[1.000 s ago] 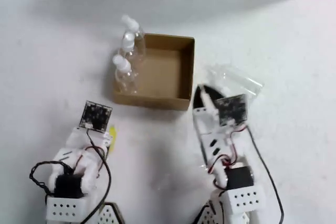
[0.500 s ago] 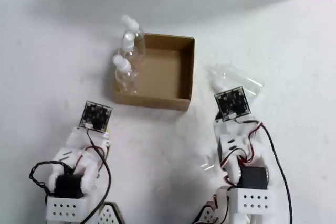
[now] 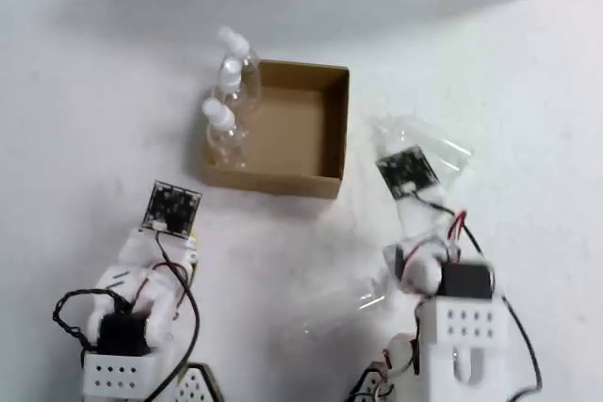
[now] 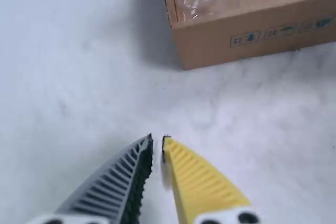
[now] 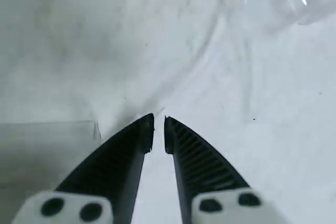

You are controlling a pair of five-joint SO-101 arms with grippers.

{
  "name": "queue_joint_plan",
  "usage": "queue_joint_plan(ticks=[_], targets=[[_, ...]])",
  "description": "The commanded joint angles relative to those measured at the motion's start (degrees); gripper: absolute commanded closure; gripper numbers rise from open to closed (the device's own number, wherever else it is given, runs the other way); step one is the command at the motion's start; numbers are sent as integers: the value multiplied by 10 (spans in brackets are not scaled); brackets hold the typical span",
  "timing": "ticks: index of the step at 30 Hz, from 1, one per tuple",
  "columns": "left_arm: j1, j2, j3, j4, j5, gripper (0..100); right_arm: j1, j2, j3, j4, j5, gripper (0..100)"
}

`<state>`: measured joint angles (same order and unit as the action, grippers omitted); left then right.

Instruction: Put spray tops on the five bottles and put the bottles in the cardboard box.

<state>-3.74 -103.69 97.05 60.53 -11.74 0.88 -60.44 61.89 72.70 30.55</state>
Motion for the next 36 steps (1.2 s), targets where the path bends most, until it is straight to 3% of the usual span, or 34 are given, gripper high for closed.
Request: queue_joint_plan(ticks=[1, 5, 7, 14, 20, 26, 32, 36], targets=[[-3, -10, -1, -1, -6, 963, 1, 101, -96, 37, 84, 981], [-4, -10, -1, -1, -6, 963, 2, 147, -174, 104, 220, 981], [-4, -10, -1, -1, -6, 962, 4, 145, -188, 123, 237, 981], [-3, -10, -1, -1, -6, 960, 5, 182, -184, 118, 100, 981], [-4, -10, -1, -1, -6, 961, 32, 305, -185, 18, -10, 971], [-5, -10, -1, -1, -6, 961, 54, 393, -186, -22, -69, 762], [-2, -10, -1, -2, -7, 960, 46, 397, -188, -25, -127, 843], [-2, -10, -1, -2, -7, 959, 22, 397, -183, -10, -149, 821]])
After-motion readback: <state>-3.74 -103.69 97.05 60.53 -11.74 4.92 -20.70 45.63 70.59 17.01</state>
